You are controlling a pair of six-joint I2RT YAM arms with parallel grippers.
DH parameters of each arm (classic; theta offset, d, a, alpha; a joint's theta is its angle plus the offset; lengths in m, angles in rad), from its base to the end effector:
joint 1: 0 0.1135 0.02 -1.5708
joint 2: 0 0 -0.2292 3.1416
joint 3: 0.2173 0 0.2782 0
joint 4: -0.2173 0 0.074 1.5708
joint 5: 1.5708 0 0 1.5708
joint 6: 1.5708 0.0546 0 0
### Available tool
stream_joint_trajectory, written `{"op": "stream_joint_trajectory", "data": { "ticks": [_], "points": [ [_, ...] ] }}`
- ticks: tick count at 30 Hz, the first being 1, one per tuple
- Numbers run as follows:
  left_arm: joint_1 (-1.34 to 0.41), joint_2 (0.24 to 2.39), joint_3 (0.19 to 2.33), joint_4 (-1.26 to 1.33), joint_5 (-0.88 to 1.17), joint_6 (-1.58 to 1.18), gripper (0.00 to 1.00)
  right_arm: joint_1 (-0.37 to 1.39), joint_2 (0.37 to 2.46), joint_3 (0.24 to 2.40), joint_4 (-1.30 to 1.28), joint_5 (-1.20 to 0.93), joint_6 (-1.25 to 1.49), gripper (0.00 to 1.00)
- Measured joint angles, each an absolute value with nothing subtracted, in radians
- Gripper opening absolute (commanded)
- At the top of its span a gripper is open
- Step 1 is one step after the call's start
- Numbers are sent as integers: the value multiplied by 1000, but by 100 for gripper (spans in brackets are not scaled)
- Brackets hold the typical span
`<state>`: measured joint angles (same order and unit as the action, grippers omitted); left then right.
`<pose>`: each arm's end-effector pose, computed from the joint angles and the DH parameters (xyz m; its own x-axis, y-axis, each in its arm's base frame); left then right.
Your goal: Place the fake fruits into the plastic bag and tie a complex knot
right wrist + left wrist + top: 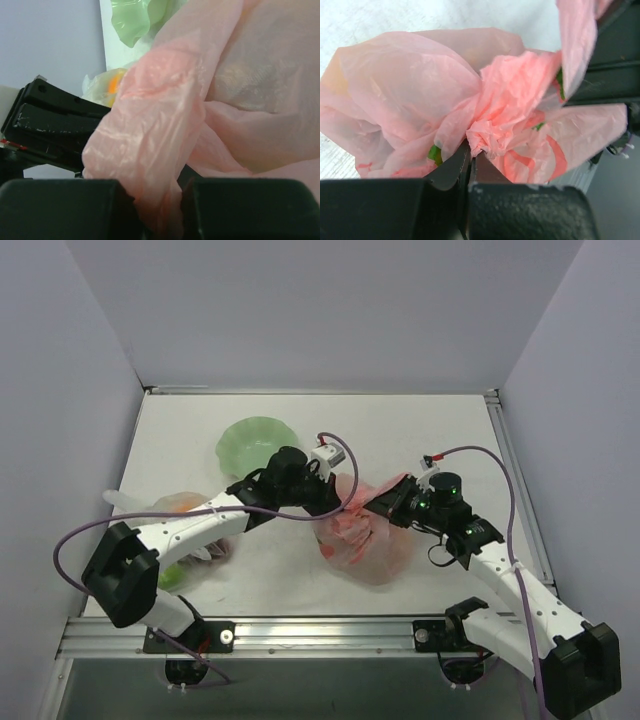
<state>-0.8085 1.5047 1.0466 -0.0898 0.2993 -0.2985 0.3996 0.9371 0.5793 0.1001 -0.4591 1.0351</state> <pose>0.2527 -0.2879 0.2101 -0.5982 0.2196 -0.7707 0.7209 0.5675 -0.3978 0.2473 0.1307 0.2279 -0.7592 0.5162 -0.3965 -0.1776 0.4217 0.8892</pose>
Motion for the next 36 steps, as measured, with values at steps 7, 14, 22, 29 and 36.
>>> {"op": "stream_joint_trajectory", "data": {
  "ticks": [7, 14, 22, 29, 36],
  "points": [
    [-802, 1368, 1012, -105, 443, -222, 45, 400, 921, 579, 104, -459, 1003, 0],
    [-802, 1247, 1035, -201, 434, -105, 62, 406, 921, 579, 107, -459, 986, 0],
    [-799, 1280, 1134, -267, 370, 80, 83, 407, 921, 579, 109, -463, 962, 0],
    [-790, 1296, 1147, -295, 463, 296, 78, 407, 921, 579, 110, -487, 937, 0],
    [-789, 1372, 1193, -306, 509, 407, 47, 408, 921, 579, 110, -510, 910, 0]
  ]
}}
